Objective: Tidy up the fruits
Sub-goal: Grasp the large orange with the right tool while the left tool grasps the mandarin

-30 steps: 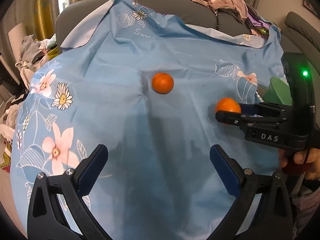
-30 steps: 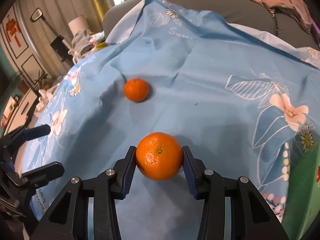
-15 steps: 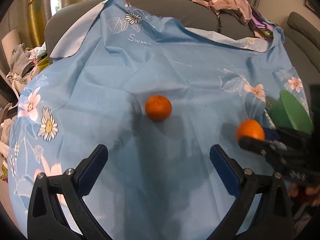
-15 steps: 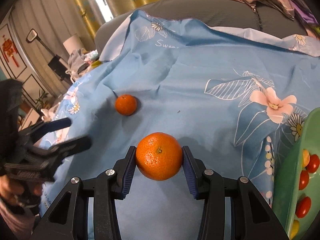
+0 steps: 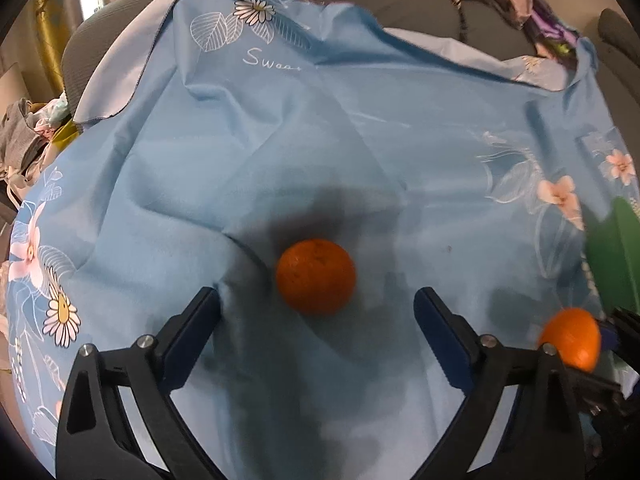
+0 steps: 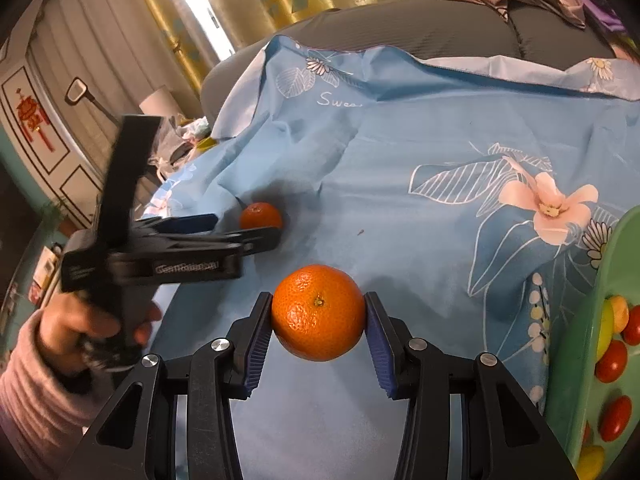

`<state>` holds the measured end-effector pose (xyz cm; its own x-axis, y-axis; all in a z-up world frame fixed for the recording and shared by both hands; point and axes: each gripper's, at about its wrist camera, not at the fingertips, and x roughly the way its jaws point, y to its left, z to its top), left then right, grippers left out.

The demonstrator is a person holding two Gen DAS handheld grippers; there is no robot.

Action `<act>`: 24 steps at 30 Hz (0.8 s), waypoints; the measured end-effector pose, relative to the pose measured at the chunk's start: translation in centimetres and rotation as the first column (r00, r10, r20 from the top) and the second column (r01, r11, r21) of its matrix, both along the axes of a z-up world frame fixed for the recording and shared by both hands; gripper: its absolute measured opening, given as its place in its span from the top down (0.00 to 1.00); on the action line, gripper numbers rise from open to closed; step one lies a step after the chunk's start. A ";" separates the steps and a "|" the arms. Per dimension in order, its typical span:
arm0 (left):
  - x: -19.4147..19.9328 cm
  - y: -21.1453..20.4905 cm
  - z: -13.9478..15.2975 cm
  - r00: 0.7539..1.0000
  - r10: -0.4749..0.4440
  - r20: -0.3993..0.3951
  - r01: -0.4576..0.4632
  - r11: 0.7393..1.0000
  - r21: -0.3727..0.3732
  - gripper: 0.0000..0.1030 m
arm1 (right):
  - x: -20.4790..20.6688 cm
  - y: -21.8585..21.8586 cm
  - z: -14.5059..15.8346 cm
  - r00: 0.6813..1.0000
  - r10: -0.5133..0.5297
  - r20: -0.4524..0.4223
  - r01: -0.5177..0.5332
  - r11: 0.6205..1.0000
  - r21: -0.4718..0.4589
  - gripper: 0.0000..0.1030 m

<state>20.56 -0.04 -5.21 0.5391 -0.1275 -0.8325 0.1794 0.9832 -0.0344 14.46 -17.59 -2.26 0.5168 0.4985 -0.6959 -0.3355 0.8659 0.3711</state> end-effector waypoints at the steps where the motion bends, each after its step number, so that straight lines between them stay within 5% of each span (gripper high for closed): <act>1: 0.2 0.0 -0.1 1.000 0.003 0.000 -0.003 1.000 0.005 0.07 | 0.0 -0.1 0.0 1.000 0.002 0.003 -0.002 1.000 0.003 0.55; 13: 1.9 0.2 -1.5 0.999 0.019 -0.026 -0.016 0.994 0.106 0.28 | -0.5 -0.9 0.1 1.000 0.005 0.018 -0.006 0.999 0.034 0.55; 24: 1.3 1.1 -1.2 1.000 0.023 0.000 -0.023 0.994 0.103 0.43 | -0.6 -1.4 0.1 1.000 -0.008 0.018 0.007 0.999 0.042 0.55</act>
<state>21.82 1.04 -6.45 0.5400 -0.0290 -0.8411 0.1568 0.9854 0.0667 13.84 -19.02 -2.21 0.5331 0.5229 -0.6651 -0.3358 0.8524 0.4009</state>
